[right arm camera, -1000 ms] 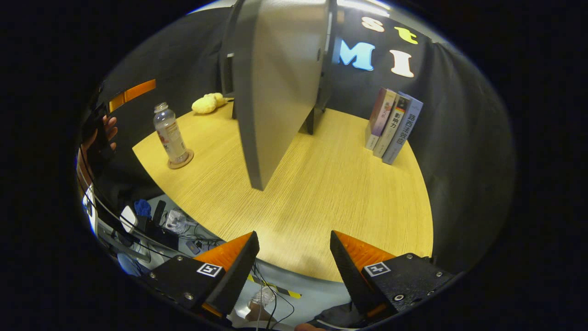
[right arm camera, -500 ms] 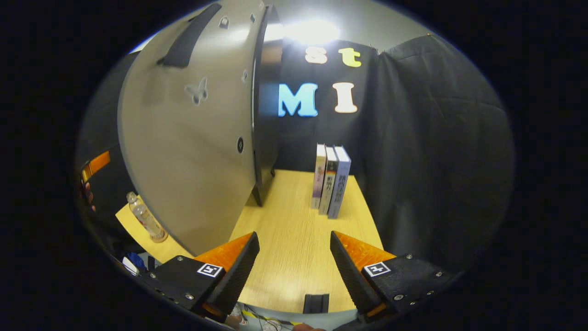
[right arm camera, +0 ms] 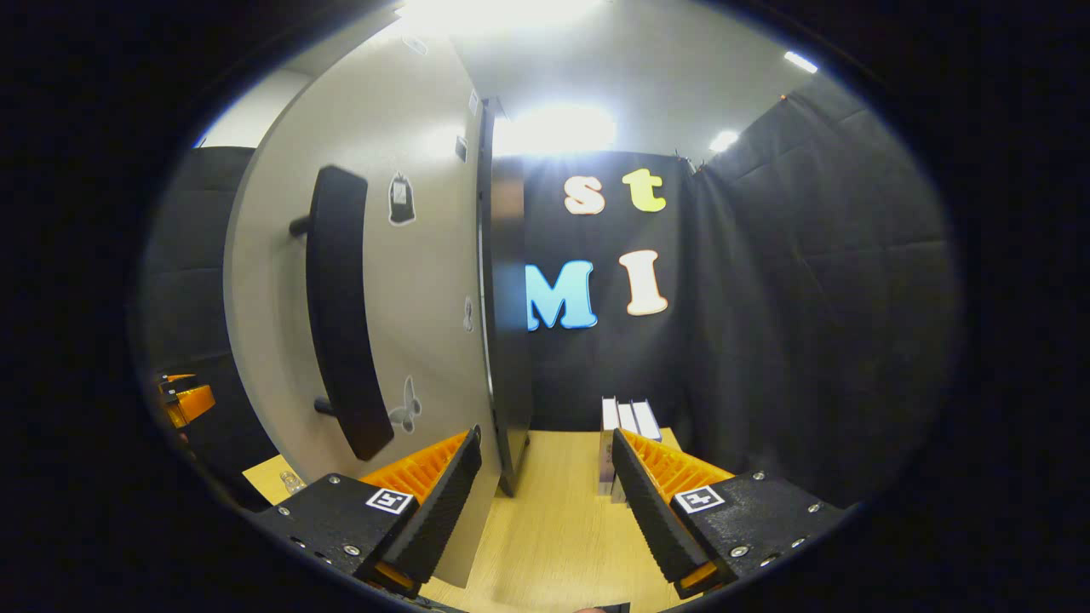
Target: Open the cabinet door with the right hand, grasp the bottle in the cabinet with the left hand and place it on the coaster, then close the cabinet door with the right hand.
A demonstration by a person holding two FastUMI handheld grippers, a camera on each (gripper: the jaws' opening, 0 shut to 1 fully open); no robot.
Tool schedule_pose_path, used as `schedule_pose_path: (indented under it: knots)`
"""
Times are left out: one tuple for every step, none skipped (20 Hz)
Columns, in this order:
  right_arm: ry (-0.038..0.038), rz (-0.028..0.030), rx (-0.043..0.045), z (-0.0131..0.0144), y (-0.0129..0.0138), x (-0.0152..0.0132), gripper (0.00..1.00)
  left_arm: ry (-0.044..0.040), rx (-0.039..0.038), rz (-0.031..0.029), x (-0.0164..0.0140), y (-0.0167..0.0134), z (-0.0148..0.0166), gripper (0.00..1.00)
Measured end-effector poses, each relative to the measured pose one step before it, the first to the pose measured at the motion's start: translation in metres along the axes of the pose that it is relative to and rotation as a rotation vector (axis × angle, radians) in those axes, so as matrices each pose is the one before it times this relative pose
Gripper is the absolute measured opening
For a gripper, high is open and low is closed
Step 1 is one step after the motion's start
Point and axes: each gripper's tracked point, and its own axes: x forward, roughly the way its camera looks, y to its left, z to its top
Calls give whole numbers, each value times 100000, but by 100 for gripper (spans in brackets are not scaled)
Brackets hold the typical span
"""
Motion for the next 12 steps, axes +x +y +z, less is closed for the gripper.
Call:
schedule_pose_path:
  knots:
    - [-1891, 2105, 2394, 968, 636, -175, 96, -659, 930, -1101, 123, -545, 450, 87]
    - [-816, 2178, 2882, 693, 654, -275, 96, -228, 289, -1435, 206, -613, 285, 87]
    - [-400, 1139, 2120, 604, 202, -166, 95, -260, 78, -1489, 91, -727, 165, 87]
    - [-210, 1140, 988, 346, 231, -159, 95, 119, 90, -1172, 79, -469, 29, 87]
    - [-156, 811, 252, 344, 384, -160, 95, 317, 24, -805, 208, -278, -43, 87]
    - [102, 441, -192, 113, 334, -95, 95, 266, -57, -887, -19, -17, -91, 87]
    - [758, -339, -971, -198, 261, 21, 95, -7, -103, -809, -56, -104, -31, 81]
    - [141, -770, -1552, 68, -4, -214, 94, -391, -211, -583, 115, -24, 94, 81]
    - [17, -537, -1156, 215, 293, 142, 92, 191, 95, -454, 51, 7, -49, 81]
    - [283, -567, -649, 26, 106, -107, 92, 14, 338, -99, 15, -72, -130, 81]
    - [335, -375, 131, -125, 171, 132, 90, -105, -95, 27, 135, -17, -15, 81]
    - [591, -30, 707, -72, 212, -67, 89, 279, -625, -95, 83, -21, -107, 81]
